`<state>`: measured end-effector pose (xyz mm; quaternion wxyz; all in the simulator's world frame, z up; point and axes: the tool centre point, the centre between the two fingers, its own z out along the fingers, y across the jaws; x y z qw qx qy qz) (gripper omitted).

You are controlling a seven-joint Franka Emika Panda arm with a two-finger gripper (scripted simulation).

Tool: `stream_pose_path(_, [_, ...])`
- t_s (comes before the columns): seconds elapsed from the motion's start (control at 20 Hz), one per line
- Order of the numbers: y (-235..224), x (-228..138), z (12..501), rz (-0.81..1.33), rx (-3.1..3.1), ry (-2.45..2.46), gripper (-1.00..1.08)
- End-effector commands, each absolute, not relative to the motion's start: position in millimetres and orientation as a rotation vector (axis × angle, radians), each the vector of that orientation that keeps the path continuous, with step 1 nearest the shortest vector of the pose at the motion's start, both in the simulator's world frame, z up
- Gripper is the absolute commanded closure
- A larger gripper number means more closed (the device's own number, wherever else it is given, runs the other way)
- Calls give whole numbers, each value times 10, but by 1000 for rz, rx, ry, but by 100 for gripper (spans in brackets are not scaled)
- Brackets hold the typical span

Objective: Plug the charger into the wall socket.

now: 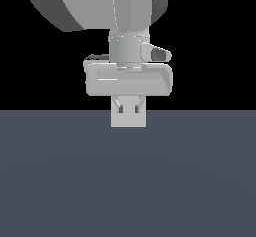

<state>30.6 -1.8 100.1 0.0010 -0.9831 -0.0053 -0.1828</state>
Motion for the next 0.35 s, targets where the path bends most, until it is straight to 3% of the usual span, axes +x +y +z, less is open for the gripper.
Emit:
stream_pose_path(0.0, [-18, 357, 1002, -574, -3087, -17, 108])
stream_pose_path(0.3, [-18, 374, 1000, -574, -3087, -17, 108])
